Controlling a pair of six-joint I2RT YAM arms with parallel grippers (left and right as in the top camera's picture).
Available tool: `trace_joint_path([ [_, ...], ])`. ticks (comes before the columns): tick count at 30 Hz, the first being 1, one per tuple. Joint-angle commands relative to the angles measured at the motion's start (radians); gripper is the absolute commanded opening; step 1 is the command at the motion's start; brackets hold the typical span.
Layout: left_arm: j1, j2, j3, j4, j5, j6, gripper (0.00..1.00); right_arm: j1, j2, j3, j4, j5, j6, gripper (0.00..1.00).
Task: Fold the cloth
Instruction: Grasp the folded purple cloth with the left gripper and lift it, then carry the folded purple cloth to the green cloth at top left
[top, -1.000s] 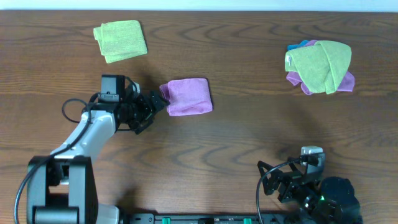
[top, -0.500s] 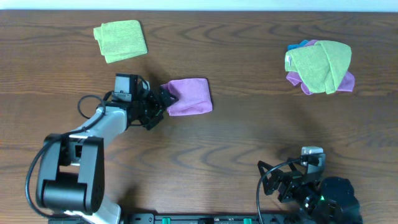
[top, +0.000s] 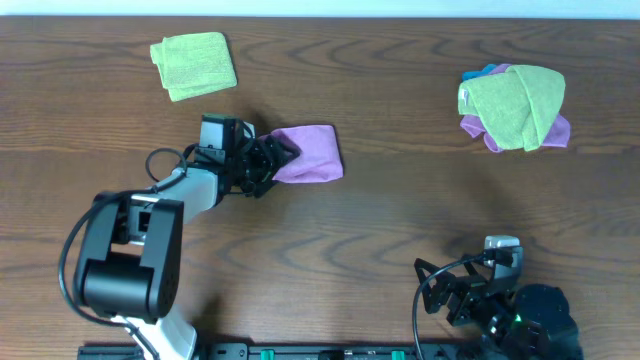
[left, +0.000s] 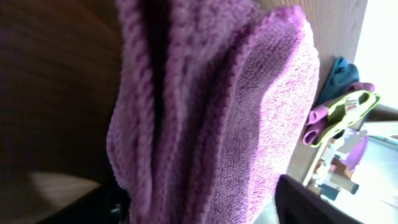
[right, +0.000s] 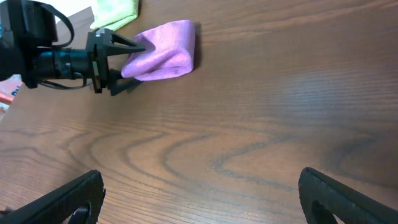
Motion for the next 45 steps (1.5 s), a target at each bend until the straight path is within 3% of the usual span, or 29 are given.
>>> trace_joint_path([
  [1,-0.023,0.084,-0.020,0.014,-0.062,0.010,0.62,-0.006,-0.007,-0.004,0.000,0.002,0.014,0.99],
  [3,-0.028,0.105,-0.020,0.046,-0.062,0.012,0.46,-0.006,-0.007,-0.004,0.000,0.002,0.014,0.99],
  [5,-0.028,0.117,-0.020,0.076,-0.051,0.019,0.09,-0.006,-0.007,-0.004,0.000,0.002,0.014,0.99],
  [6,-0.028,0.118,-0.019,0.091,-0.043,0.027,0.06,-0.006,-0.007,-0.004,0.000,0.002,0.014,0.99],
  [14,0.001,0.083,0.066,0.156,0.091,0.048,0.06,-0.006,-0.007,-0.004,0.000,0.002,0.014,0.99],
  [20,0.047,0.045,0.346,-0.082,0.104,0.052,0.06,-0.006,-0.007,-0.004,0.000,0.002,0.014,0.99],
  [26,0.080,0.047,0.702,-0.412,-0.071,0.185,0.06,-0.006,-0.007,-0.004,0.000,0.002,0.014,0.99],
  [29,0.091,0.053,0.832,-0.483,-0.180,0.257,0.06,-0.006,-0.007,-0.004,0.000,0.002,0.014,0.99],
  [34,0.111,0.111,0.978,-0.528,-0.245,0.334,0.06,-0.006,-0.007,-0.004,0.000,0.002,0.014,0.99],
  [45,0.171,0.314,1.125,-0.505,-0.296,0.447,0.05,-0.006,-0.007,-0.004,0.000,0.002,0.014,0.99],
])
